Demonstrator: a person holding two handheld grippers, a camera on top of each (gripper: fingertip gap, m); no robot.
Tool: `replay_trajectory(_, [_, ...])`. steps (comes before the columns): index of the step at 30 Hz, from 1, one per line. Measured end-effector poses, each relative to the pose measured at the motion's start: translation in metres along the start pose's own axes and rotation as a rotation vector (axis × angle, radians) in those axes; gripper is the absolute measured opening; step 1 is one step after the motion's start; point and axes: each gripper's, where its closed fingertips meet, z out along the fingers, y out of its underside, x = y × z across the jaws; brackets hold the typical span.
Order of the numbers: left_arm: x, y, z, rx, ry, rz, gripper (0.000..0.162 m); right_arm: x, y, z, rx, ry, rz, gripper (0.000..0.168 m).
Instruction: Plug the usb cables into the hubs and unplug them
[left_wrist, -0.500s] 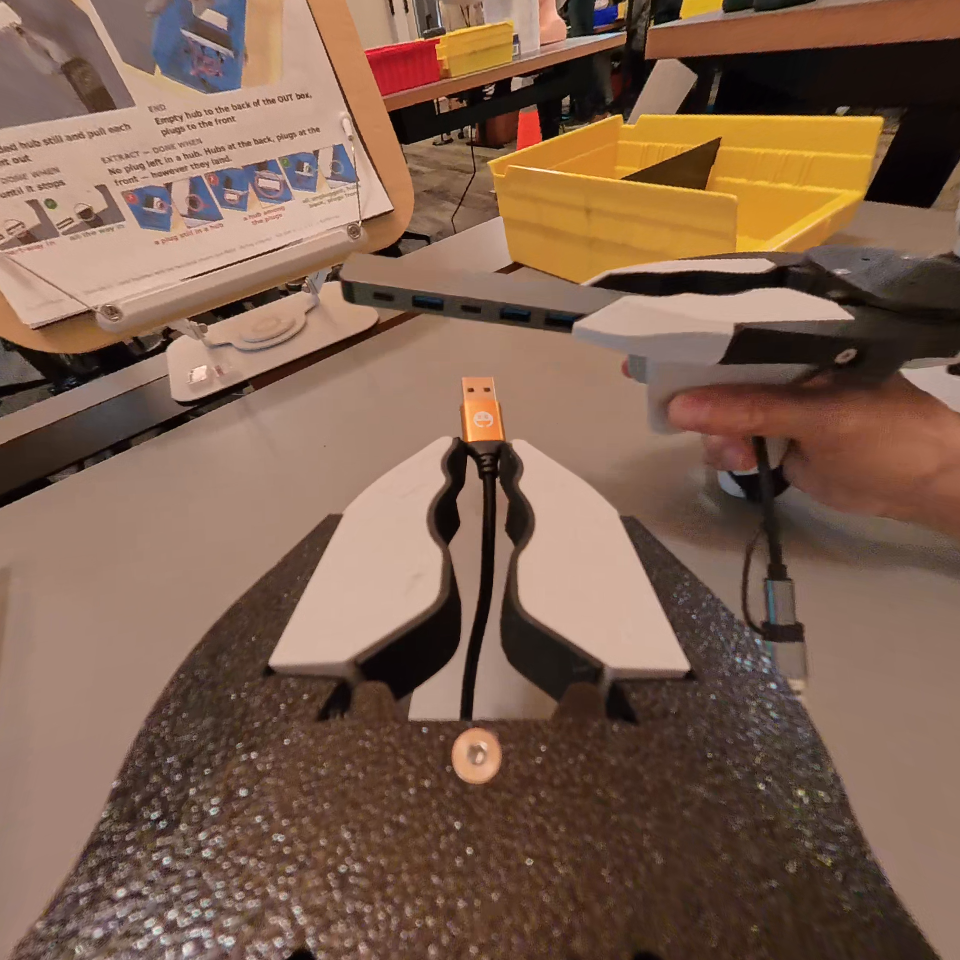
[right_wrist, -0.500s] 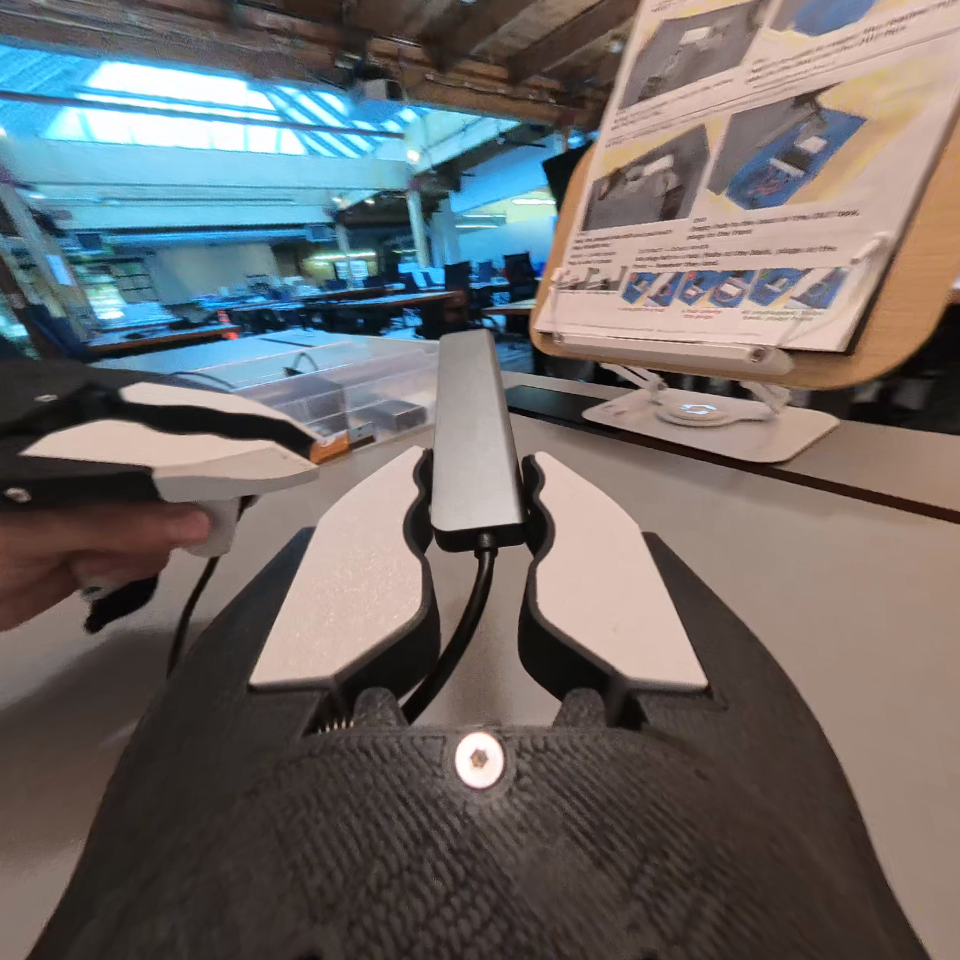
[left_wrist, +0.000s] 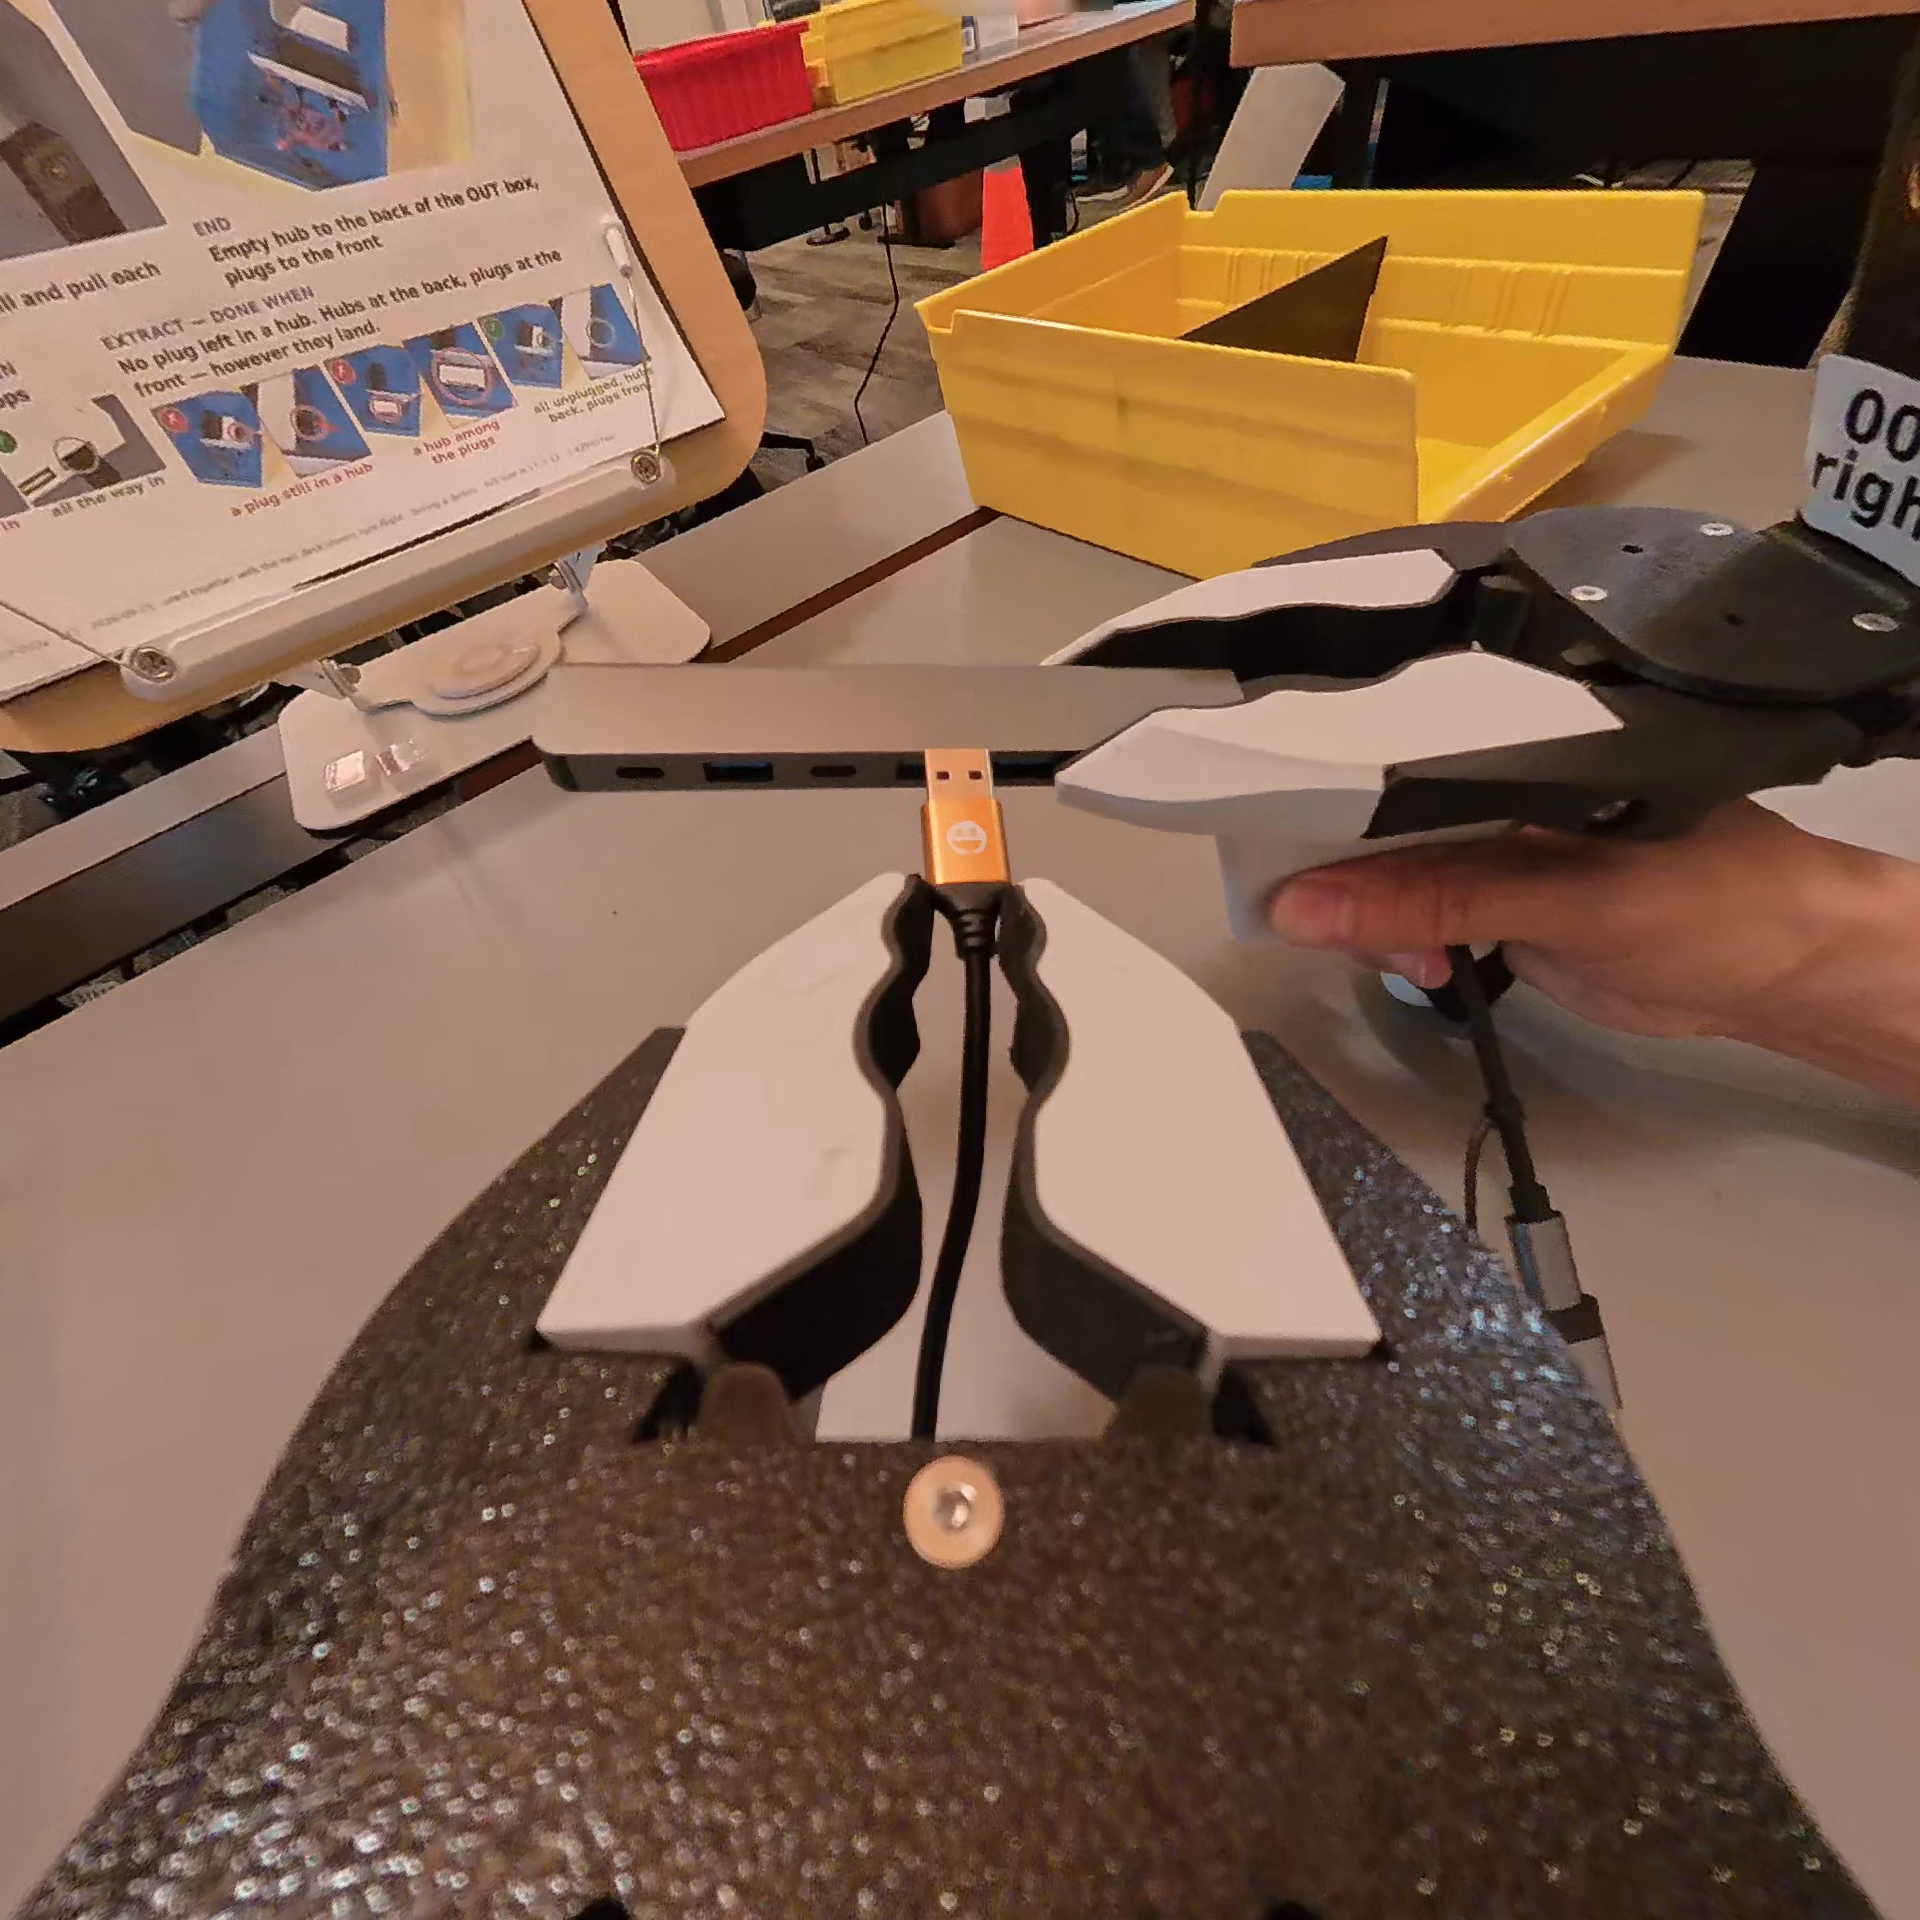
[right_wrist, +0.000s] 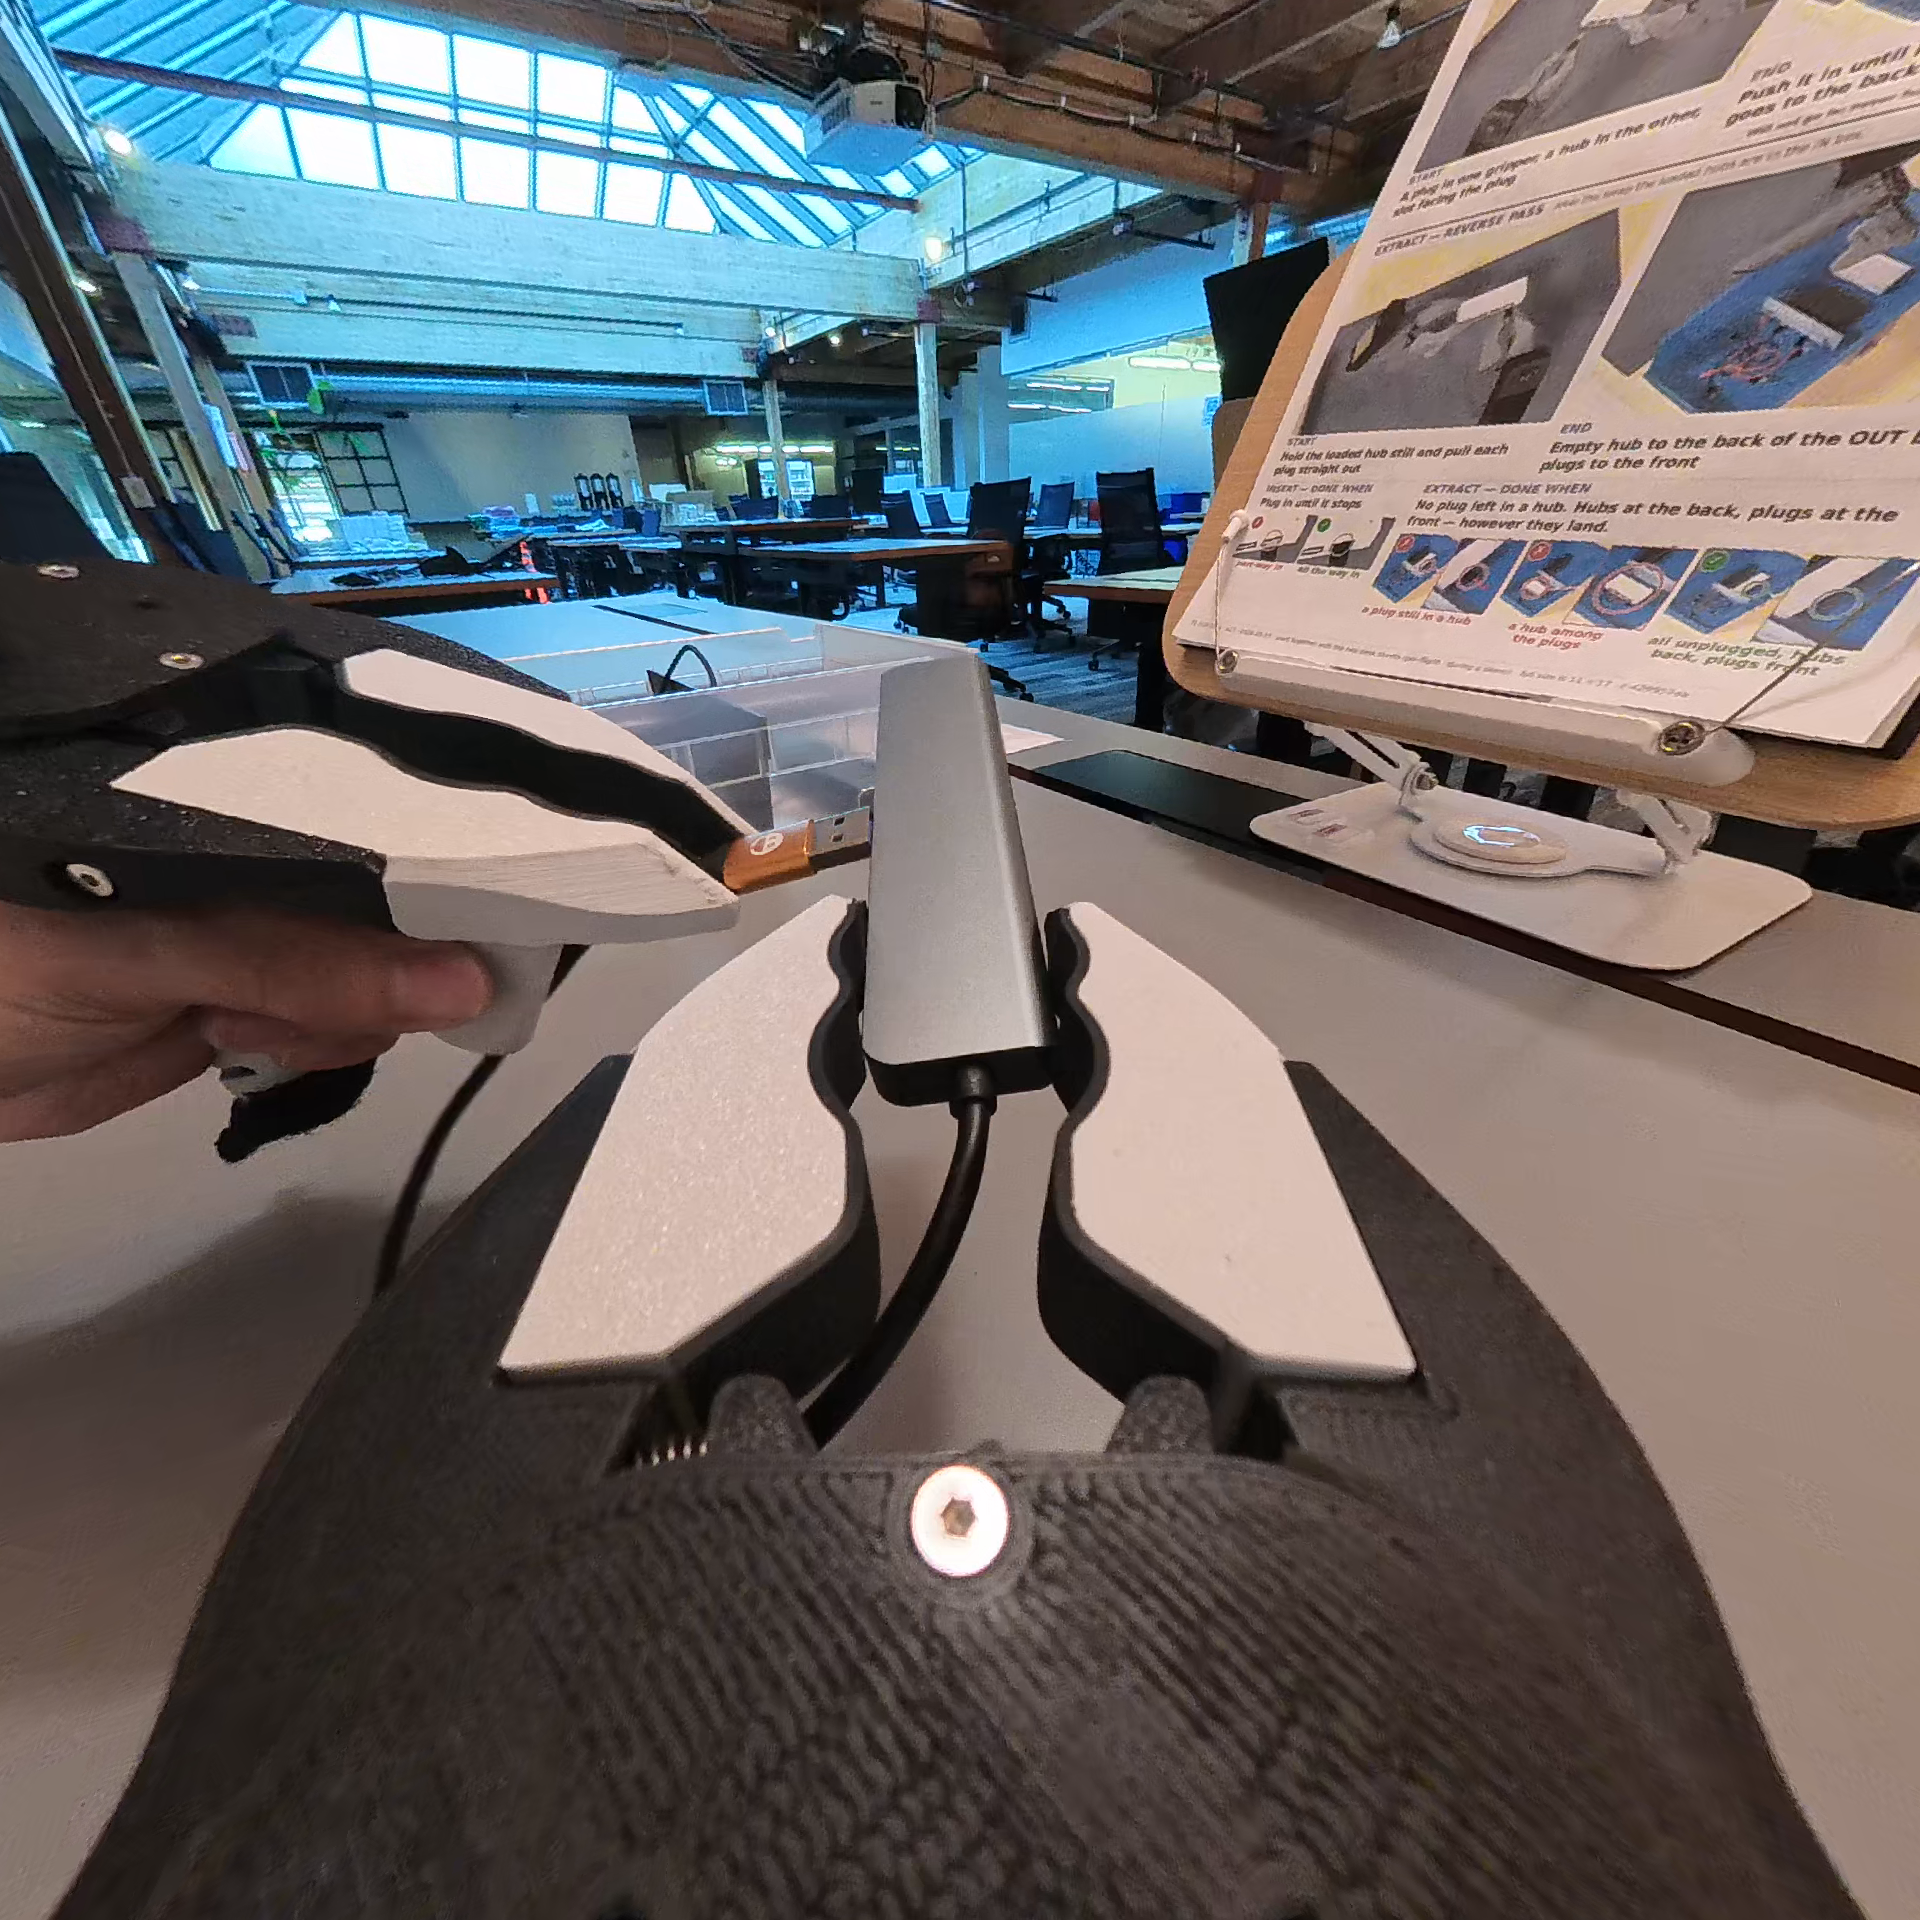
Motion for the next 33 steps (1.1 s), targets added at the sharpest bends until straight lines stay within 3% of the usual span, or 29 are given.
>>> replay_trajectory(15, [-0.007, 0.005, 0.001, -0.069, -0.002, -0.030, 0.013, -0.005, 0.004, 0.003, -0.027, -0.018, -0.027, 0.033])
replay_trajectory(23, [-0.007, 0.002, 0.001, -0.062, -0.016, 0.051, 0.013, -0.005, 0.001, 0.001, -0.009, -0.037, -0.007, 0.033])
replay_trajectory(33, [-0.012, 0.004, -0.007, -0.071, -0.022, 0.162, 0.013, -0.019, 0.014, 0.005, -0.115, -0.098, -0.064, 0.033])
